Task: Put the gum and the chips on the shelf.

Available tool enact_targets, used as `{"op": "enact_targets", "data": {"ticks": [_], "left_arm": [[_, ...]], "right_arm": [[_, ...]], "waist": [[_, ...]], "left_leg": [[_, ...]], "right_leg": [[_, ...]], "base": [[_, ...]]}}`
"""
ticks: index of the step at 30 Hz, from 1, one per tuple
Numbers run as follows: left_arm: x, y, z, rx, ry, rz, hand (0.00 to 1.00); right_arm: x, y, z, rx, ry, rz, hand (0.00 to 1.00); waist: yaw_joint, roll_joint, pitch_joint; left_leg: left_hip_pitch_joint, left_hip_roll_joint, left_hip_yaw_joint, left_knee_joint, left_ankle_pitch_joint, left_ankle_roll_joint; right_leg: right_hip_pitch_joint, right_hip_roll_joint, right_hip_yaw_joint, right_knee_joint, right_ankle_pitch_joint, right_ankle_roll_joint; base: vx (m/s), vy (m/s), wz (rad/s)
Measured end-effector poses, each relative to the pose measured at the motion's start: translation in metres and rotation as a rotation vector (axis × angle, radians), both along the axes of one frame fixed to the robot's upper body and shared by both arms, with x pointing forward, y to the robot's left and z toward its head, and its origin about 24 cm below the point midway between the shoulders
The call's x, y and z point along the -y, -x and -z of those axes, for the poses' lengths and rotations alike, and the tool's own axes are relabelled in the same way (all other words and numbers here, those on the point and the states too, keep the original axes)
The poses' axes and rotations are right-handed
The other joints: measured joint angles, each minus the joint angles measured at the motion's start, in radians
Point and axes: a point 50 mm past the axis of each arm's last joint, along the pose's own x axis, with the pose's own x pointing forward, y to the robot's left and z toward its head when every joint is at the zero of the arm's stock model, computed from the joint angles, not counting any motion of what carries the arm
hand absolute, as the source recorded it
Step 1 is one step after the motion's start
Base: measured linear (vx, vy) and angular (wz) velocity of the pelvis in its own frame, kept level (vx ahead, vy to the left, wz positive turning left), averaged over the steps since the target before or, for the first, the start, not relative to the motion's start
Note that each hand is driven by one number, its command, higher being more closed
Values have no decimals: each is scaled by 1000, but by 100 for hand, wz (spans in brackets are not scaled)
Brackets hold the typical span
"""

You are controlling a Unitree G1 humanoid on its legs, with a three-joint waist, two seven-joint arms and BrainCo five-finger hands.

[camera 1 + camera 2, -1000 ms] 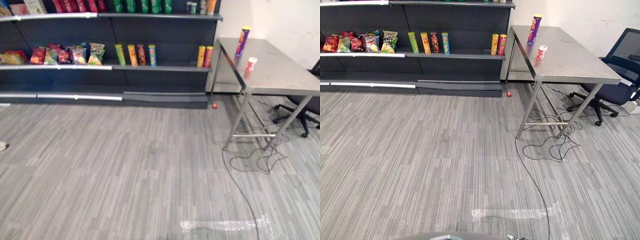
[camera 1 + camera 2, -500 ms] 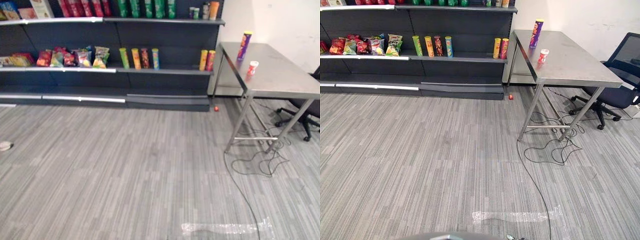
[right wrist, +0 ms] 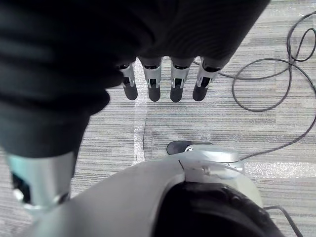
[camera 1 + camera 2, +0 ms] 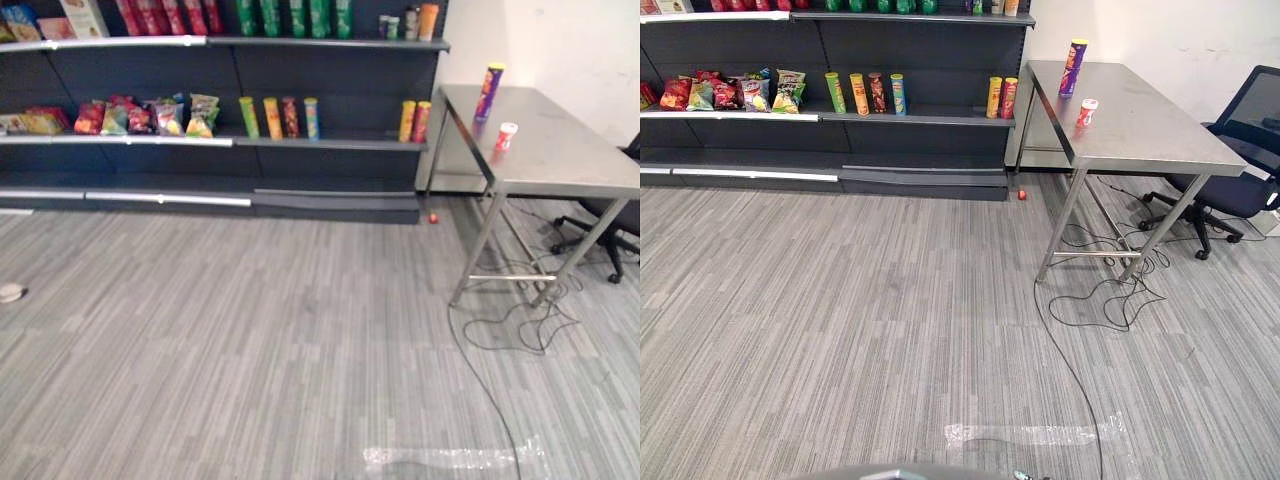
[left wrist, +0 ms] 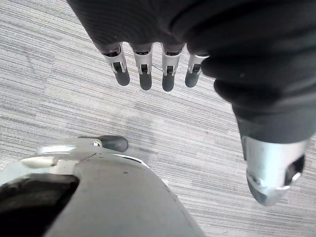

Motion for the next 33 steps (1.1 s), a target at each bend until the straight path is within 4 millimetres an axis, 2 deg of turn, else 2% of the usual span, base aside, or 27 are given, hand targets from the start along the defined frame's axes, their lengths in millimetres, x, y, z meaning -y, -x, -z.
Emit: {"op": "enact_targets", "data": {"ticks": [5, 7, 8, 9, 10, 11, 12, 13, 14, 15, 16, 18, 19, 20, 21, 22, 23, 24, 25, 26, 27, 28, 29, 30, 31, 32, 33], "left_arm": [[0, -6, 0, 9, 1, 3, 0], [0, -12, -1, 25, 0, 5, 0], [-4, -14, -2, 31, -8, -3, 0], [-9, -16, -3, 41, -18, -5, 0], [-10, -17, -4, 48, -22, -11, 0], [-10, -20, -4, 62, -18, -30, 0], [-7, -22, -4, 76, -4, -63, 0], [-4, -18, -3, 72, 8, -93, 0], [-4, -16, -3, 69, 11, -104, 0], [-4, -13, -2, 70, 23, -152, 0], [-3, -12, -2, 73, 30, -172, 0], [5, -11, 0, 82, 68, -237, 0], [8, -9, 0, 81, 79, -251, 0], [20, -1, 2, 70, 110, -294, 0], [30, 8, 4, 49, 134, -335, 0], [35, 12, 5, 58, 153, -390, 0], [20, 14, 3, 68, 121, -404, 0], [11, 15, 1, 79, 99, -416, 0], [14, 12, 2, 85, 106, -448, 0], [25, 28, 4, 39, 125, -511, 0], [30, 35, 5, 19, 134, -531, 0], [34, 45, 5, -5, 138, -541, 0], [39, 53, 5, -25, 147, -546, 0], [41, 57, 5, -36, 151, -541, 0], [37, 59, 4, -35, 153, -531, 0], [28, 67, 3, -50, 129, -509, 0], [26, 66, 3, -50, 124, -503, 0]], "right_arm": [[1, -1, 0, 9, -3, 34, 0], [0, -7, -1, 24, -3, 32, 0], [-3, -9, 0, 30, -10, 30, 0], [-5, -9, 0, 31, -16, 30, 0], [-6, -10, 0, 34, -17, 29, 0], [-4, -14, -1, 42, -15, 31, 0], [-1, -14, -1, 42, -7, 31, 0], [-1, -12, -1, 39, -6, 34, 0], [0, -13, -1, 41, -5, 40, 0], [0, -13, -1, 46, -5, 60, 0], [0, -15, -2, 48, -5, 61, 0], [8, -22, -4, 62, 15, 45, 0], [9, -23, -4, 64, 21, 30, 0], [19, -27, -7, 72, 48, 3, 0], [30, -30, -10, 82, 74, -3, 0], [28, -36, -11, 88, 81, -22, 0], [16, -27, -6, 62, 60, -24, 0], [8, -24, -4, 46, 41, -32, 0], [17, -31, -7, 55, 67, -68, 0], [21, -40, -9, 68, 80, -84, 0], [19, -45, -10, 83, 79, -97, 0], [12, -48, -9, 94, 60, -133, 0], [16, -45, -10, 80, 62, -170, 0], [14, -42, -9, 70, 58, -191, 0], [13, -41, -8, 67, 53, -197, 0], [7, -30, -5, 40, 30, -200, 0], [7, -27, -5, 32, 27, -197, 0]], "waist": [[-2, 5, 24], [-3, 3, 72], [-2, -16, 89], [-1, -29, 95], [0, -36, 99], [0, -33, 109], [4, -20, 118], [8, -5, 122], [10, -1, 126], [15, -13, 136], [17, -10, 140], [30, 16, 166], [29, 28, 171], [33, 95, 171], [33, 154, 150], [52, 153, 161], [51, 92, 160], [53, 30, 158], [27, 66, 185], [34, 65, 181], [36, 69, 180], [44, 71, 168], [53, 79, 138], [60, 75, 118], [61, 62, 105], [62, 36, 48], [64, 31, 32]], "left_leg": [[10, 5, -2, 5, 4, -6], [57, 8, -1, 19, 4, -17], [40, 6, -1, 114, -20, -50], [-42, 11, -3, 298, -63, -64], [-94, 19, -1, 414, -85, -58], [-170, 44, 1, 588, -101, -40], [-251, 84, 10, 760, -87, -25], [-277, 107, 15, 830, -63, -14], [-283, 113, 23, 852, -45, -20], [-307, 113, 26, 891, -20, -32], [-317, 111, 27, 898, -35, -28], [-305, 102, 29, 764, -115, -43], [-295, 97, 28, 705, -126, -49], [-270, 121, 7, 525, -156, -68], [-286, 174, 3, 458, -129, -35], [-321, 192, 33, 467, -92, -38], [-356, 138, 29, 500, -92, -38], [-396, 109, 39, 550, -94, -38], [-459, 137, 9, 649, -95, -36], [-470, 128, 0, 648, -92, -38], [-475, 121, -1, 642, -90, -41], [-484, 122, -5, 617, -76, -33], [-498, 126, 0, 584, -55, -34], [-497, 129, 8, 575, -19, -13], [-491, 120, 26, 574, -29, -1], [-487, 95, 72, 543, -58, 13], [-485, 92, 88, 534, -64, 20]], "right_leg": [[5, 4, -1, 24, -3, -4], [46, 5, -1, 50, -12, -14], [57, -6, -2, 92, -32, -18], [49, -18, -2, 138, -64, -29], [46, -19, -1, 162, -91, -33], [41, -7, -8, 195, -118, -46], [33, 15, -10, 230, -132, -61], [40, 30, -6, 243, -134, -64], [45, 33, 0, 248, -135, -66], [40, 30, 15, 258, -138, -76], [33, 31, 23, 265, -137, -77], [13, 46, 75, 262, -133, -85], [3, 55, 94, 254, -132, -86], [-3, 120, 154, 187, -125, -100], [-25, 190, 162, 240, -128, -91], [-99, 221, 136, 576, -169, -99], [-9, 185, 139, 575, -255, -108], [47, 147, 155, 479, -341, -137], [95, 197, 177, 411, -391, -190], [120, 197, 225, 385, -398, -252], [137, 196, 250, 364, -377, -224], [136, 182, 275, 357, -322, -138], [134, 180, 296, 354, -339, -153], [133, 172, 316, 353, -357, -154], [133, 155, 327, 350, -360, -152], [113, 115, 365, 349, -342, -124], [99, 108, 382, 362, -335, -111]], "base": [[-13, -13, 0], [-40, -41, 5], [-133, -82, 19], [-149, -89, 23], [-150, -123, 24], [-156, -126, 11], [-154, -112, 1], [-107, -63, -10], [-109, -41, -12], [-123, -34, -10], [-172, -25, -20], [-175, 30, -50], [-172, 74, -75], [-121, 58, -65], [-132, 66, -95], [-115, 12, -42], [-114, -50, -17], [-86, -62, 64], [-46, -19, 23], [-13, 42, 3], [27, 61, -55], [109, 86, -48], [233, 157, -57], [211, 124, -46], [363, 173, -58], [317, 124, -49], [557, 223, -64]]}}
